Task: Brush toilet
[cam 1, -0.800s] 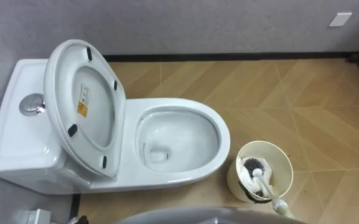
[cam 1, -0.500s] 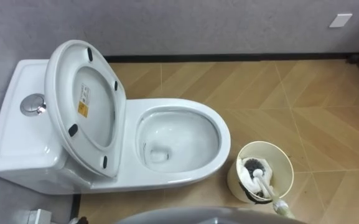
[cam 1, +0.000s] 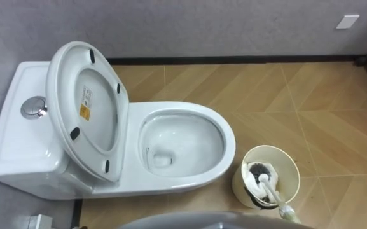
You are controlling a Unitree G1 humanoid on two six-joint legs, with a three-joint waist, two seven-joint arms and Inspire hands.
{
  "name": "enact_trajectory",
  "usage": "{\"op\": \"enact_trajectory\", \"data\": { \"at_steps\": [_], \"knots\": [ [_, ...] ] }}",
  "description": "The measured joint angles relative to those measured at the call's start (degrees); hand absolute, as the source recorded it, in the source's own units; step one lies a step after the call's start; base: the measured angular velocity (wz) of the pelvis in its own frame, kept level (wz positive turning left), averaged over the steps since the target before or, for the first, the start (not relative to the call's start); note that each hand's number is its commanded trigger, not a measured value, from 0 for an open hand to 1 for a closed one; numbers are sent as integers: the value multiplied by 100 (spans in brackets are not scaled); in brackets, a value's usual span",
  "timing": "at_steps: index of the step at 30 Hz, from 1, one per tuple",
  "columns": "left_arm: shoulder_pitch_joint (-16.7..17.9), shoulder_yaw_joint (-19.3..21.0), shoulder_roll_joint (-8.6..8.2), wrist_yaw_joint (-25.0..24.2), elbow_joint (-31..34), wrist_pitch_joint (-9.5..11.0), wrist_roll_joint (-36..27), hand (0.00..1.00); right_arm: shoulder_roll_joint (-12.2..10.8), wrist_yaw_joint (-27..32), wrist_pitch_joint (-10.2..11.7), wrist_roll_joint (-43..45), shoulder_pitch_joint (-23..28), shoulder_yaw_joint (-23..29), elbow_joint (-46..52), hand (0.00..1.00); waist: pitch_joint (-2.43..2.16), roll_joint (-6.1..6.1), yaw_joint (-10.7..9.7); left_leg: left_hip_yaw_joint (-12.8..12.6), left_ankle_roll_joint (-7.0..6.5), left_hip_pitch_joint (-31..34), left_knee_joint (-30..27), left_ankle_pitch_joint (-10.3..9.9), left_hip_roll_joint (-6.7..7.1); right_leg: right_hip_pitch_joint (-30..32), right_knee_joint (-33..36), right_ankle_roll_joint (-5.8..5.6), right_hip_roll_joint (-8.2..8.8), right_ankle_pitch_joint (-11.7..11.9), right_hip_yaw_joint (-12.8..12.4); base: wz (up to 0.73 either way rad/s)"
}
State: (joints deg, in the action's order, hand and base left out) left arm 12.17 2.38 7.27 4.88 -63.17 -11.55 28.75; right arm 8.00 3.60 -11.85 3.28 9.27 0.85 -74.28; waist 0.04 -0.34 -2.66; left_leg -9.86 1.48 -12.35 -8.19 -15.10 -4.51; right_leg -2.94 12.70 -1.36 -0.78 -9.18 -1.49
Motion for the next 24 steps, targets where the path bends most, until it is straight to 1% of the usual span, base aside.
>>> {"op": "enact_trajectory", "data": {
  "at_steps": [2,4,6,7,8,10,11,12,13,14,15,16,17,19,22,24],
  "knots": [
    [3,8,-5,0,2,1,-5,0,-1,117,3,-316,-8,185,52,0,2,0,-16,-15,0,15,0,0,-1,6,-1,0,0,0,-3,-2],
    [10,101,-12,0,0,7,4,0,-9,285,26,-684,-22,450,58,0,0,2,-20,-28,0,24,0,0,-3,14,5,1,-1,0,-3,-2],
    [25,299,-16,1,7,24,12,0,-12,552,87,-1562,30,762,72,0,-4,5,-34,-28,1,53,-3,0,-3,64,6,1,-3,0,-12,0],
    [32,360,-17,1,13,33,12,0,-15,605,115,-1820,39,836,74,0,-8,4,-36,-28,1,70,-6,0,-2,88,4,1,-4,0,-17,0],
    [63,478,-16,4,20,43,8,0,-40,697,184,-2305,76,1012,87,0,-12,-3,-48,-28,1,85,-7,0,-2,88,-3,2,-5,1,-18,0],
    [134,578,-18,84,29,46,-29,0,-110,879,293,-3386,116,1439,92,0,-21,-12,-155,-31,2,98,0,-2,-2,82,-11,1,-5,0,-23,0],
    [151,598,-19,104,29,47,-69,0,-125,902,304,-3658,122,1519,87,0,-21,-16,-182,-38,2,100,3,-2,0,87,-10,1,-5,0,-27,-5],
    [166,672,-20,134,29,53,-124,0,-149,944,317,-4142,160,1681,90,0,-21,-18,-209,-59,2,101,5,-2,0,95,-9,1,-6,0,-33,-5],
    [171,718,-20,150,28,59,-142,0,-157,964,317,-4350,177,1767,89,0,-28,-8,-224,-71,1,100,5,-3,-1,96,-7,1,-6,0,-33,-6],
    [190,819,-21,186,47,74,-206,0,-159,1030,324,-4744,217,1977,98,0,-37,-3,-254,-88,0,98,3,-9,-4,99,-5,1,-7,0,-32,-4],
    [243,933,-24,192,147,76,-228,0,-158,1120,359,-5115,238,2183,115,0,-36,-10,-315,-90,1,92,3,-12,-6,99,-1,1,-7,0,-25,-4],
    [264,993,-25,197,187,82,-229,0,-158,1162,384,-5297,255,2276,145,0,-40,-4,-347,-90,1,89,2,-13,-5,98,0,1,-7,0,-24,0],
    [285,1099,-23,201,257,87,-234,0,-158,1227,455,-5609,275,2473,193,0,-31,-27,-383,-90,2,84,2,-14,-5,99,9,1,-8,0,-25,0],
    [318,1232,-8,238,319,198,-234,0,-154,1365,587,-5885,257,2893,212,0,-42,-26,-508,-93,2,81,-1,-14,-4,99,24,1,-8,0,-27,0],
    [338,1281,29,248,371,344,-239,0,-133,1526,650,-5986,247,3195,380,0,-56,-55,-570,-95,5,89,-7,-16,-4,108,39,2,-6,-2,-26,0],
    [345,1299,40,251,369,407,-232,0,-111,1621,725,-5987,252,3212,494,0,-58,-78,-599,-95,5,107,-27,-17,-5,115,38,2,-3,-2,-24,0]
  ]
}}
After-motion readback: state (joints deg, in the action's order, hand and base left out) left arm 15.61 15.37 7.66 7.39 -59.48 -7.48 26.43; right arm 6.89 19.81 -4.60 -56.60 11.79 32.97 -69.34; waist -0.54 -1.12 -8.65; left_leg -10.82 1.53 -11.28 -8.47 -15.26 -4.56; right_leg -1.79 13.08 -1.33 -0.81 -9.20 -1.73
